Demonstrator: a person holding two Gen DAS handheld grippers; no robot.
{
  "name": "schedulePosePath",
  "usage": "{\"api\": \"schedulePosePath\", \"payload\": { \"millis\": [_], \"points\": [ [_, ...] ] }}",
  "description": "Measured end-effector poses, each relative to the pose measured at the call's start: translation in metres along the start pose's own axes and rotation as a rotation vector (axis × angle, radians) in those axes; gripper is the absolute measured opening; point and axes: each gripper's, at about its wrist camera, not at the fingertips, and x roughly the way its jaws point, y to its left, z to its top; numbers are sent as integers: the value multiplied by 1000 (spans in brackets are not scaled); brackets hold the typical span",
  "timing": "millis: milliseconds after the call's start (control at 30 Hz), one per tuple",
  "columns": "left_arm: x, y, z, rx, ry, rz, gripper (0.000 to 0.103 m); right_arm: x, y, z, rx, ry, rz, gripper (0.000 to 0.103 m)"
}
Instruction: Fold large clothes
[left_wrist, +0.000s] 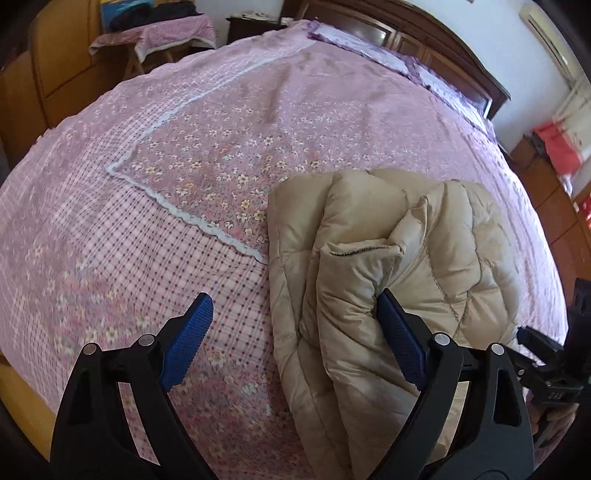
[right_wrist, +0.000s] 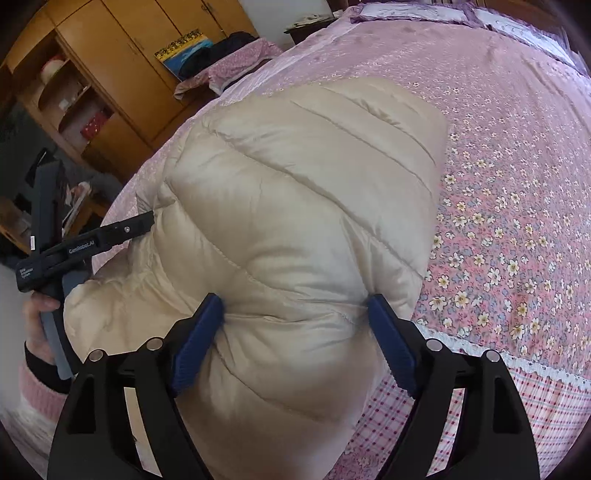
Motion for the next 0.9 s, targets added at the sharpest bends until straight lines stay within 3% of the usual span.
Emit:
{"api": "schedulePosePath", "payload": {
  "millis": [200, 267, 500, 900],
  "points": [
    [-23, -1, -16, -45, -11, -24, 83, -4, -9, -1, 39, 0, 15, 82],
    [-34, 0, -26, -56, -8, -69, 83, -10, -17, -6, 76, -12, 25, 84],
    [-44, 7, -51, -75, 25, -151, 83, -30, -49, -23, 306, 33, 206, 85],
    [-35, 9, -57, -93, 49, -188, 82, -11, -59, -26, 310, 64, 264, 91]
  ]
}}
